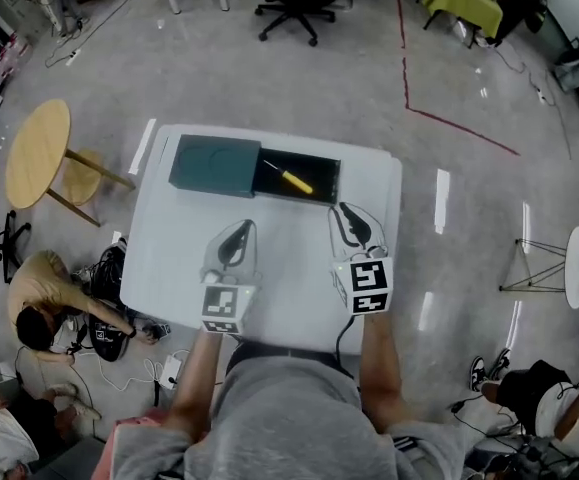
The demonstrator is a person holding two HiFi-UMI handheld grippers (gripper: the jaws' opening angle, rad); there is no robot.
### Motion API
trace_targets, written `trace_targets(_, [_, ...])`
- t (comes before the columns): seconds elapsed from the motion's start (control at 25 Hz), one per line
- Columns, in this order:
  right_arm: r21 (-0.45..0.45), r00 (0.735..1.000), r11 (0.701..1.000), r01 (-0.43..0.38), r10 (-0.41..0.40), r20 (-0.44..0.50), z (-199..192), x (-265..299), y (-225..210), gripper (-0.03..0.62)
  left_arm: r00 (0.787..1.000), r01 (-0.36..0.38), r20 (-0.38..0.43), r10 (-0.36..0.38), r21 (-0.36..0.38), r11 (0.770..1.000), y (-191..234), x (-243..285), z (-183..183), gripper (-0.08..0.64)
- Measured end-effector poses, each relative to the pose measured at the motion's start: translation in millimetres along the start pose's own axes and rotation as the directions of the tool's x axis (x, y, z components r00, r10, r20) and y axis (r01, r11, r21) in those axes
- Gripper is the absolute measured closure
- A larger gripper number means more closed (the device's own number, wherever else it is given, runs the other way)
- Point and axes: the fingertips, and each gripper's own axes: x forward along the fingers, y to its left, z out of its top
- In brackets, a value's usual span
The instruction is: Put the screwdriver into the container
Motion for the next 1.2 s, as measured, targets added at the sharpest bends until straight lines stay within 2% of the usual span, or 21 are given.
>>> trace_targets(0.24, [0.037,0.998,0.999,0.036,-0.038,0.05,-8,-44,-4,0.548,1.0,0.018,0.021,-0.018,0.016,1.0,-28,-19,7,0.549])
trace_targets(0.56, [0.066,0.99,0.994,0.091,-0.097,0.098,-29,-91,3,0.574,0.998,0.051,0.029,-0.052,0.024,0.998,-60,-42,-1,0.549])
trace_targets(0.88, [0.073,0.99,0.991,0.115,-0.12,0.078,-61,-122,4,0.589,0.996,0.091,0.008,-0.091,0.028,0.995,-89,-51,-11,0.549])
trace_targets(1.2, [0.089,0.987,0.986,0.139,-0.145,0.074,-65,-135,-3,0.589,0.993,0.117,-0.011,-0.117,0.031,0.993,-102,-49,-14,0.549])
